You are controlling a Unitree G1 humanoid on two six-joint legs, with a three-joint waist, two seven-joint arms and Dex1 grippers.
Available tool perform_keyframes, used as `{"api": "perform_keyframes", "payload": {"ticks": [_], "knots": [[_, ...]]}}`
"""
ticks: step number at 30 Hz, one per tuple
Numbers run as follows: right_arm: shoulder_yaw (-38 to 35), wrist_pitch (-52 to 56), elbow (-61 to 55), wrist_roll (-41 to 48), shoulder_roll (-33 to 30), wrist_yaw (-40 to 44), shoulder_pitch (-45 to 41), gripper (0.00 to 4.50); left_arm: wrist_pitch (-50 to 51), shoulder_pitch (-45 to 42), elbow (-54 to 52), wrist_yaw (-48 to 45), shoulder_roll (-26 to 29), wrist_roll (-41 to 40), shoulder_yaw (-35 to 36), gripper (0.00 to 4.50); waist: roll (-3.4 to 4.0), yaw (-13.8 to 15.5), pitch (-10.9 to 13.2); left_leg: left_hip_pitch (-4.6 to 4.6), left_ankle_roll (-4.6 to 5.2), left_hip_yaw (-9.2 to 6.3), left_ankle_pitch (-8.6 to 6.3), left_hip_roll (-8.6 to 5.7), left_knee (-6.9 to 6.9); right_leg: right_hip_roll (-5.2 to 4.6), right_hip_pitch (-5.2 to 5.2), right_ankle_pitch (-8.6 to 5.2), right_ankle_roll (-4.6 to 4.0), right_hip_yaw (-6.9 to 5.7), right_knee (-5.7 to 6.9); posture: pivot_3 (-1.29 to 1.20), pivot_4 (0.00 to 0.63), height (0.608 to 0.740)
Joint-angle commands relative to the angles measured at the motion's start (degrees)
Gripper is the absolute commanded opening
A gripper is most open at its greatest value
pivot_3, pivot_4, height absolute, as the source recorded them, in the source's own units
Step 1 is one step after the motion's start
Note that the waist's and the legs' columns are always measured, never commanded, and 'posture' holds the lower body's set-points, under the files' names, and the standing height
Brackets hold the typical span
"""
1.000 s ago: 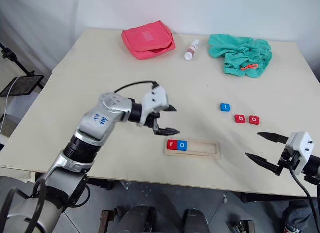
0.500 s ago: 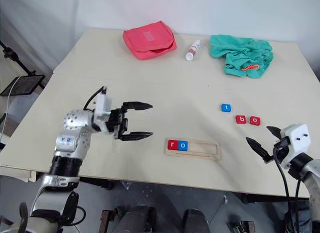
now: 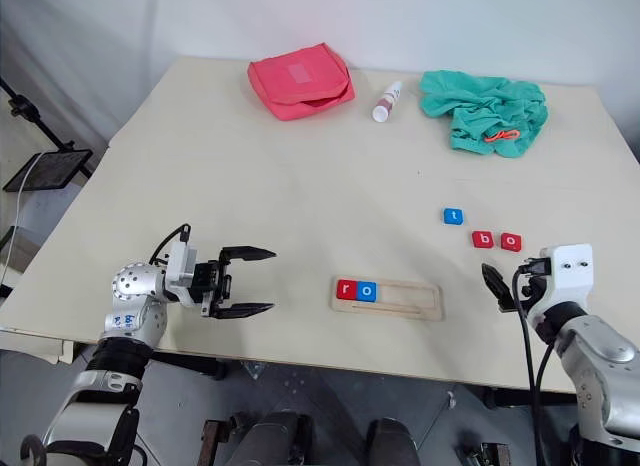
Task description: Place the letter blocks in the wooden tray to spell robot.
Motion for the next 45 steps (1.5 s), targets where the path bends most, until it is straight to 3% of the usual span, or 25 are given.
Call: {"api": "perform_keyframes", "payload": {"ticks": [1, 20, 27, 34, 45], "knots": [[-1.55, 0.0, -3.32, -0.08, 0.83, -1.61, 1.03, 4.5, -1.99, -1.59, 1.13, -6.42, 0.71, -2.66, -0.65, 4.47, 0.0, -0.1, 0.0, 0.0, 0.0, -0.01, 0.0, 0.0, 0.0, 0.0, 0.0, 0.0, 0.0, -0.02, 0.01, 0.0, 0.15, 0.74], [-0.39, -0.7, -3.76, -0.59, 0.89, -1.14, 1.47, 4.5, -2.16, -1.63, 0.19, -6.42, 0.73, -5.87, -4.03, 4.47, 0.0, -0.44, 0.0, 0.02, 0.01, 0.04, 0.01, 0.03, -0.02, 0.04, -0.01, 0.0, 0.0, 0.02, 0.02, 0.0, 0.15, 0.74], [4.41, 5.6, 1.85, -0.41, -1.05, -1.75, -11.73, 4.5, -2.48, -0.46, -1.83, -5.72, -0.49, -4.95, -2.87, 4.47, 0.0, -1.67, 0.0, 0.04, 0.02, 0.11, 0.04, 0.06, 0.01, 0.05, -0.01, 0.0, 0.0, 0.08, 0.01, 0.0, 0.15, 0.74], [11.0, 5.06, 17.1, -4.86, -2.89, 1.53, -23.31, 4.5, -3.1, 2.73, -5.67, -4.01, -1.66, -4.5, -2.62, 4.47, 0.0, -1.61, 0.0, 0.02, 0.02, 0.02, 0.04, 0.01, -0.1, 0.0, -0.05, 0.0, 0.0, 0.08, 0.03, 0.0, 0.15, 0.74], [14.0, 1.1, 31.89, -9.95, -2.54, 3.71, -30.05, 4.5, -2.44, 8.06, -12.32, -0.61, -1.09, -4.09, -1.29, 4.47, 0.0, -1.7, 0.0, 0.0, 0.02, 0.04, 0.05, 0.02, -0.11, 0.0, -0.08, 0.0, 0.0, 0.07, 0.03, 0.0, 0.15, 0.74]]}}
